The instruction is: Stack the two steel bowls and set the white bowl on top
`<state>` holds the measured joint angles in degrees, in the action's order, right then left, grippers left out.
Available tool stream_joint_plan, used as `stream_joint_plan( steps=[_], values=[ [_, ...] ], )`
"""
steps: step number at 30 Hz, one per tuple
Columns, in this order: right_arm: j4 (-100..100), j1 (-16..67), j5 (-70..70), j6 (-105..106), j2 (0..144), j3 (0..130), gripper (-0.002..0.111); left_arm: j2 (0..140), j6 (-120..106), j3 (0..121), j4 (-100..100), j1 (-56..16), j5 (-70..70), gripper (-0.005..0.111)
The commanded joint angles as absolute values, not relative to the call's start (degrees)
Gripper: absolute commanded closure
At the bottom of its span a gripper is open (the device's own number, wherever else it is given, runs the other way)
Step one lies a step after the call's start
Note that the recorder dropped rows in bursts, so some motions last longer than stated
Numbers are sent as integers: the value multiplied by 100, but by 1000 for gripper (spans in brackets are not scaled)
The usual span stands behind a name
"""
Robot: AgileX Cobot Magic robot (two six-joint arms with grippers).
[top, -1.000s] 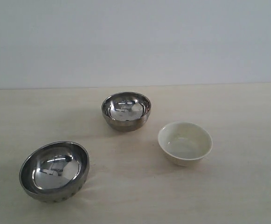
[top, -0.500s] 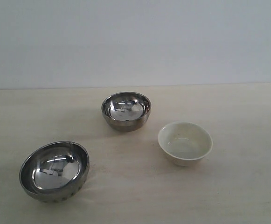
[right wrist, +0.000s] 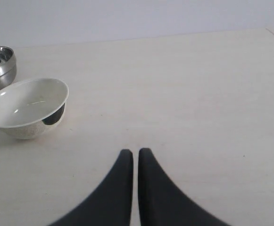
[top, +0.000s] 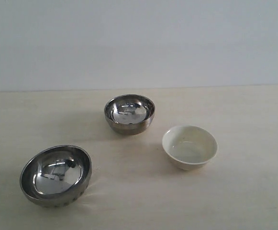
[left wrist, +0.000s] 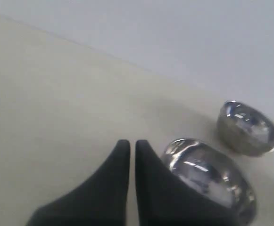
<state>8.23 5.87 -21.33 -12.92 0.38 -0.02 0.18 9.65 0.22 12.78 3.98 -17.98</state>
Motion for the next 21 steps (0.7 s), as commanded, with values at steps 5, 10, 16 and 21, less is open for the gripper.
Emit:
stream_joint_plan(
  steps=[5, 10, 16, 21],
  values=[
    [835, 573, -2111, -1290, 0, 0, 108, 0, 1162, 0, 2930, 421, -1829, 103],
    [835, 573, -2111, -1290, 0, 0, 108, 0, 1162, 0, 3046, 421, -1627, 103],
    [835, 573, -2111, -1290, 0, 0, 108, 0, 1162, 0, 3643, 421, -1105, 103],
    [835, 573, -2111, -1290, 0, 0, 108, 0, 1162, 0, 3810, 421, -560, 103]
  ],
)
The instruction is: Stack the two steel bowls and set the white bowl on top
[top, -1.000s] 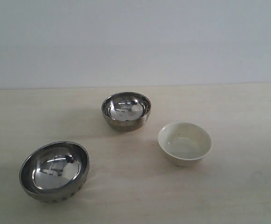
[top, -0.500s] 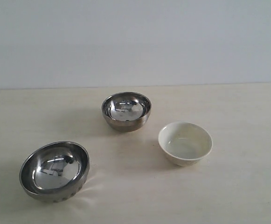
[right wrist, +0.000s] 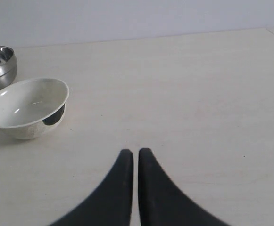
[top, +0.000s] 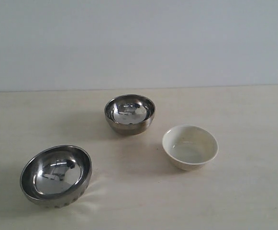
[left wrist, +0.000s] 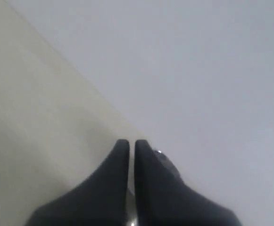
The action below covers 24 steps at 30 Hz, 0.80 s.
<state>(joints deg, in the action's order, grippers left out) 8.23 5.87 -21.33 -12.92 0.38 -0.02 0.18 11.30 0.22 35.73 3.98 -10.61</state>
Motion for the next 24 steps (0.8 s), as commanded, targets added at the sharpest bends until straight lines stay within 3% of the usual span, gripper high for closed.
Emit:
stream_joint_plan(
  steps=[1, 11, 24],
  values=[
    [835, 573, -2111, -1290, 0, 0, 108, 0, 1162, 0, 3942, 421, -498, 103],
    [835, 573, -2111, -1290, 0, 0, 108, 41, 347, 723, 4258, 400, -639, 103],
    [835, 573, -2111, -1290, 0, 0, 108, 3040, -1803, 3143, 4556, 400, -2408, 103]
  ],
)
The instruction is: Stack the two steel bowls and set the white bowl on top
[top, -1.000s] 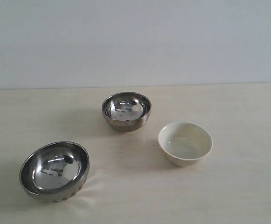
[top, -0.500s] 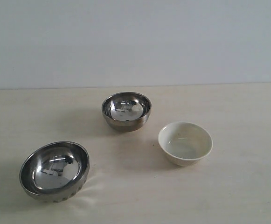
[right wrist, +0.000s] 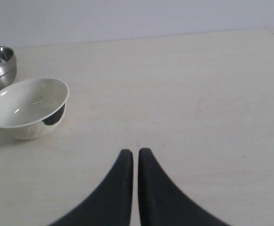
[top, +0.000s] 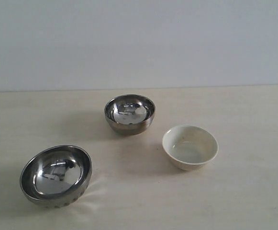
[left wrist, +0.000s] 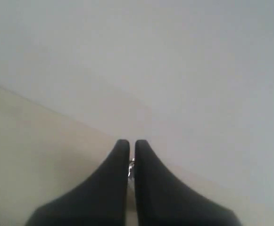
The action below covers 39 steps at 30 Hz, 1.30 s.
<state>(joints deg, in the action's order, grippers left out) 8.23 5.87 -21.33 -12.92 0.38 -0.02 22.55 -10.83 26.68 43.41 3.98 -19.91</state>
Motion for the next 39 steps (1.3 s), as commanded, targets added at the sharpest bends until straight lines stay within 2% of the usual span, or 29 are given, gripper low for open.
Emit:
stream_joint_plan(
  steps=[1, 8, 15, 25, 39],
  values=[
    [835, 573, -2111, -1290, 0, 0, 108, 3288, -1962, 3236, 4629, 400, -2408, 103],
    [835, 573, -2111, -1290, 0, 0, 108, 5830, -3193, 4347, 4907, 400, -2833, 103],
    [835, 573, -2111, -1290, 0, 0, 108, 7375, -3937, 5360, 5044, 384, -3985, 103],
    [835, 573, -2111, -1290, 0, 0, 108, 8737, -4072, 6630, 4877, -543, -4184, 103],
    [835, 573, -2111, -1290, 0, 0, 108, 9939, -4076, 7800, 4863, -604, -4183, 103]
  ],
)
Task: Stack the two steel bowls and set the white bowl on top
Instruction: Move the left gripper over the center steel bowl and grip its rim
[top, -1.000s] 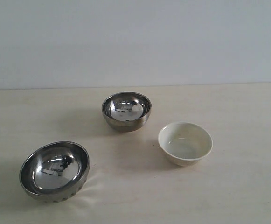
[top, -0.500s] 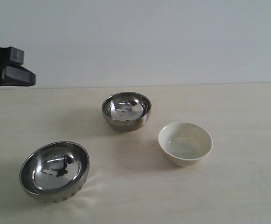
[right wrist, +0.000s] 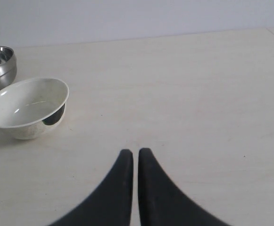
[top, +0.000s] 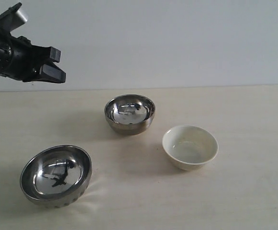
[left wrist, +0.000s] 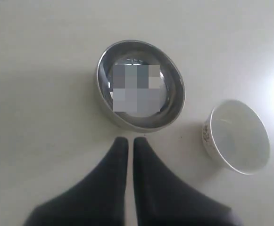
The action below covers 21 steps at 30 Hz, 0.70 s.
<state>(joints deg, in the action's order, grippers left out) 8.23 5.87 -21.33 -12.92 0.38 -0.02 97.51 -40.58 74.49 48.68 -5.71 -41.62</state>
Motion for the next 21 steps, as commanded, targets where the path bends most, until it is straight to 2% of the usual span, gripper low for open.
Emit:
stream_joint_plan(
  steps=[1, 5, 10, 12, 15, 21],
  values=[
    [835, 573, -2111, -1290, 0, 0, 108, 9973, -4101, 7880, 4863, -604, -4183, 103],
    [835, 573, -2111, -1290, 0, 0, 108, 10096, -4101, 8085, 4791, -633, -4325, 98],
    [835, 573, -2111, -1290, 0, 0, 108, 10201, -4101, 8152, 4540, -811, -4303, 64],
    [835, 573, -2111, -1290, 0, 0, 108, 10215, -4004, 8198, 4502, -865, -4340, 57],
    [835, 573, -2111, -1290, 0, 0, 108, 10282, -3581, 8324, 4272, -893, -4447, 56],
    [835, 573, -2111, -1290, 0, 0, 108, 10332, -1870, 8654, 2340, -932, -4699, 56]
  ],
)
